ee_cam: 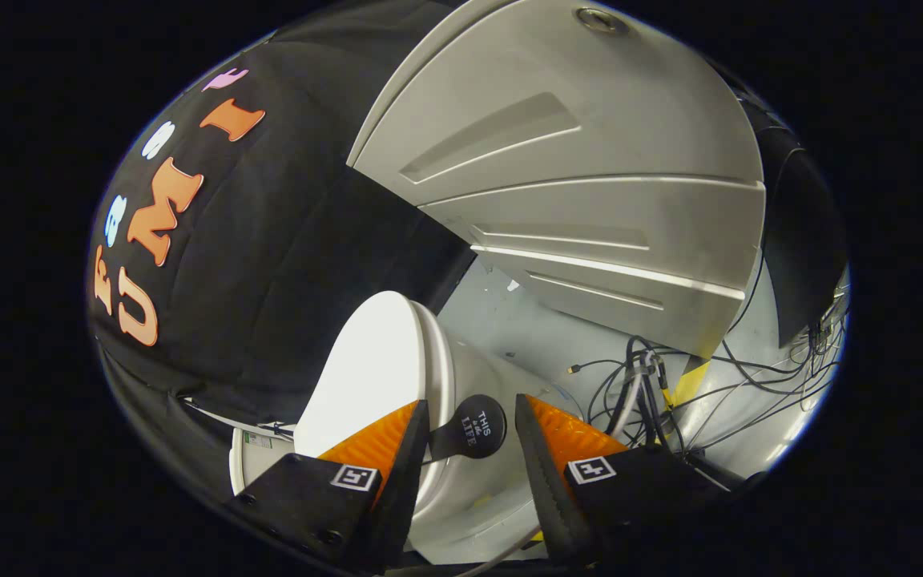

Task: Open the toilet lid.

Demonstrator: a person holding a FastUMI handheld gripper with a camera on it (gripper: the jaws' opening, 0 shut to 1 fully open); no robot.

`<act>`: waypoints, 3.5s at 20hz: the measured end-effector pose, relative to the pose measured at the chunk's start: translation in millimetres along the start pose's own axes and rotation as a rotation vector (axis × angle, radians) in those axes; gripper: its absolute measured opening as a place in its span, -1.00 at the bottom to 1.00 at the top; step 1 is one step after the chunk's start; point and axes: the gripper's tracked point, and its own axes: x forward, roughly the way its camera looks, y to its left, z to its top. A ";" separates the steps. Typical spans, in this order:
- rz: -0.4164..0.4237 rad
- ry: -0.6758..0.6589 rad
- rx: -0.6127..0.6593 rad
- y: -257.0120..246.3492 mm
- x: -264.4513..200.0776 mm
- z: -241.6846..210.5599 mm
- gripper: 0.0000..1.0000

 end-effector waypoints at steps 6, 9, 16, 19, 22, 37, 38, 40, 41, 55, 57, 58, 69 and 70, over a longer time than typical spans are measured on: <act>0.051 0.059 0.006 -0.9 -3.3 -12.8 -0.33; 0.085 0.015 0.015 13.6 -16.2 -4.4 -0.83; 0.139 -0.317 -0.275 100.2 -47.2 47.2 -0.84; 0.157 -0.381 -0.405 145.0 -75.1 54.1 -0.84; 0.266 -0.434 -0.514 209.8 -110.1 56.0 -0.84; 0.425 -0.536 -1.096 448.5 -209.1 -65.6 -0.85; 0.437 -0.532 -1.109 458.8 -212.4 -75.4 -0.85; 0.455 -0.523 -1.145 478.2 -220.3 -98.0 -0.85; 0.467 -0.518 -1.168 488.0 -224.5 -110.1 -0.85; 0.695 -0.364 -1.329 588.7 -250.6 -319.7 -0.84; 0.727 -0.328 -1.346 590.4 -252.5 -346.6 -0.84; 0.740 -0.315 -1.342 591.2 -251.7 -356.3 -0.84; 0.751 -0.269 -1.218 584.4 -249.1 -344.6 -0.27; 0.758 -0.258 -1.196 582.8 -250.2 -335.3 -0.08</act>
